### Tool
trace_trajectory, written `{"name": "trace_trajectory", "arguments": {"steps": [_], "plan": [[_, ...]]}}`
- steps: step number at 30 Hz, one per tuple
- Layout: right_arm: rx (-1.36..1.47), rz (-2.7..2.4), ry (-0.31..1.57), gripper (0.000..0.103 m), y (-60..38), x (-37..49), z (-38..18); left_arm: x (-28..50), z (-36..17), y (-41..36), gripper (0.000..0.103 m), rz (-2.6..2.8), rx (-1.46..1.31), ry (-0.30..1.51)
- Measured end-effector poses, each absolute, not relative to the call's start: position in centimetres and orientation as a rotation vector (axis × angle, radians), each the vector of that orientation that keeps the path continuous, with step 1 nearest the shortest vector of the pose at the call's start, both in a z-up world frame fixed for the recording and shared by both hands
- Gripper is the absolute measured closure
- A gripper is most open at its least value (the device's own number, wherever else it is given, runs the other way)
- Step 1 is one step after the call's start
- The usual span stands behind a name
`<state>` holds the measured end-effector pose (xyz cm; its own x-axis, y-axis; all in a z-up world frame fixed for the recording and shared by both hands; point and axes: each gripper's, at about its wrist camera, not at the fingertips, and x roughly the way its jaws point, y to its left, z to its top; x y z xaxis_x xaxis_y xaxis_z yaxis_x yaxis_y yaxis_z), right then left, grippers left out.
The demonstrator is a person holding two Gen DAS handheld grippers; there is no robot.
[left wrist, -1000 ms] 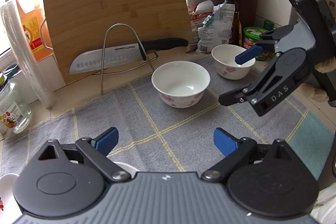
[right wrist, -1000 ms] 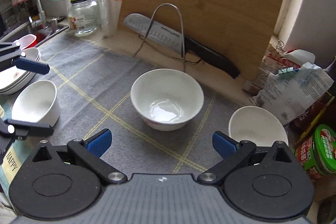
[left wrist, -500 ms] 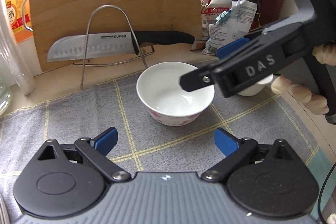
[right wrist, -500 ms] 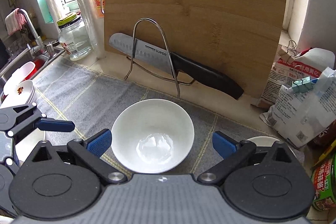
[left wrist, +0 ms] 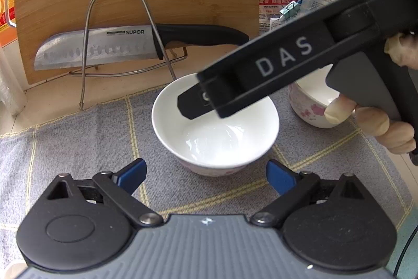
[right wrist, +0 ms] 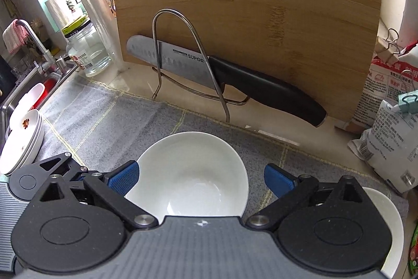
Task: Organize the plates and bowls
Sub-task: 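Move both grippers to the second pink-flowered bowl and grip its rim from opposite sides, then lift the second bowl with both grippers and carry it over the first bowl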
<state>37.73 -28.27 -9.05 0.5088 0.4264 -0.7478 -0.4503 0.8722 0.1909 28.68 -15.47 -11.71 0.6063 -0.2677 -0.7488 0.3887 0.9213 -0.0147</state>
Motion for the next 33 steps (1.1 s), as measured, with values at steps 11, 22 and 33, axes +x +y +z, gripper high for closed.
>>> {"name": "trace_trajectory", "arguments": {"steps": [11,22,33], "plan": [[-0.05,0.533,0.939,0.012,-28.02,38.65,-9.66,28.95,-11.69,-15.96,0.017,-0.413,0.19,0.805],[-0.078,0.543,0.967,0.023,-27.93,38.67,-9.98,29.15,-11.37,-16.13,0.021,-0.44,0.21,0.808],[-0.065,0.573,0.964,0.023,-27.79,38.48,-9.71,29.31,-11.29,-16.01,0.021,-0.443,0.208,0.815]]}}
